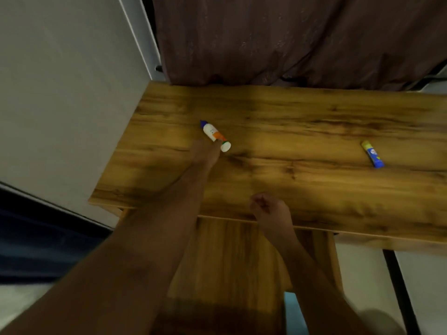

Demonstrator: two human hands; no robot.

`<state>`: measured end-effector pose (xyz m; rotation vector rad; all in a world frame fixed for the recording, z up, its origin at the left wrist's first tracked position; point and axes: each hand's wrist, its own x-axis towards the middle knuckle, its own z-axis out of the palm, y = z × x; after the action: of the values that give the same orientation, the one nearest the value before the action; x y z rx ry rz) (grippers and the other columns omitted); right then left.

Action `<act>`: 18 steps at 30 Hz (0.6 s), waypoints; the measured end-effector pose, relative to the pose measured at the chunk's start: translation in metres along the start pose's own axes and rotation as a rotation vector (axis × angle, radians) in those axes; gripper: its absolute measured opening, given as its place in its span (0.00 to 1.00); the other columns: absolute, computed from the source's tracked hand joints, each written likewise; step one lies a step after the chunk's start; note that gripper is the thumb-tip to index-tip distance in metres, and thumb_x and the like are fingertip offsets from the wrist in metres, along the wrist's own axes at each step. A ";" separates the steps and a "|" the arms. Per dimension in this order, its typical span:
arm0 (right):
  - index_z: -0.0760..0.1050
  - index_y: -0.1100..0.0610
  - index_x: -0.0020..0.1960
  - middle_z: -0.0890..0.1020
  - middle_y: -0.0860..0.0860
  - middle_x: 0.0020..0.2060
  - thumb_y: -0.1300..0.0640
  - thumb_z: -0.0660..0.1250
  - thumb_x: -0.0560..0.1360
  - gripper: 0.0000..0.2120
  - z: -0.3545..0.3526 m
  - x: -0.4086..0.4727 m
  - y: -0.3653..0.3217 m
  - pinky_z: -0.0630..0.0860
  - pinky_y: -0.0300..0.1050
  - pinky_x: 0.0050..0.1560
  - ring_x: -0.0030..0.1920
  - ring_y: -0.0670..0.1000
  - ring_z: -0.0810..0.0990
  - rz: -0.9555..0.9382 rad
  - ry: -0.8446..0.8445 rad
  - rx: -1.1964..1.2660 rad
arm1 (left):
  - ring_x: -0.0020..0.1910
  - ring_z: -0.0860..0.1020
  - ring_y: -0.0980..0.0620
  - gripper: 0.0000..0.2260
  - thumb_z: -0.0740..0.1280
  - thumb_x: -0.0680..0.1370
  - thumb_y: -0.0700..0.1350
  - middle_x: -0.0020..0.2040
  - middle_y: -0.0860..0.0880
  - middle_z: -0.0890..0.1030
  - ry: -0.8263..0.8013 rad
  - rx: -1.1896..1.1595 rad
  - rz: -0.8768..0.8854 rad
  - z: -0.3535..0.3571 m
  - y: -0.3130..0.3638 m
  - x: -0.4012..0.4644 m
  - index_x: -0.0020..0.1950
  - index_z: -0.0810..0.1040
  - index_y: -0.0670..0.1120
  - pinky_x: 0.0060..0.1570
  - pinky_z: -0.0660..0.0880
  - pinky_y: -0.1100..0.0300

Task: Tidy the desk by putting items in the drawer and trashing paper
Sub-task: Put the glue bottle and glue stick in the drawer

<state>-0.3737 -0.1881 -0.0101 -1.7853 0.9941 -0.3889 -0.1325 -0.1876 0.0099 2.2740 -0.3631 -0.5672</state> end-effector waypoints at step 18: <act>0.77 0.41 0.42 0.83 0.45 0.36 0.57 0.69 0.75 0.11 0.008 -0.003 0.000 0.76 0.37 0.39 0.39 0.40 0.81 0.037 0.101 -0.003 | 0.51 0.80 0.42 0.29 0.73 0.72 0.55 0.57 0.41 0.77 -0.171 -0.140 -0.110 0.022 0.004 0.077 0.66 0.71 0.40 0.50 0.81 0.45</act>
<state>-0.3704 -0.1814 -0.0134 -1.7615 1.0972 -0.4589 -0.0775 -0.2364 -0.0230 2.1257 -0.2734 -0.8217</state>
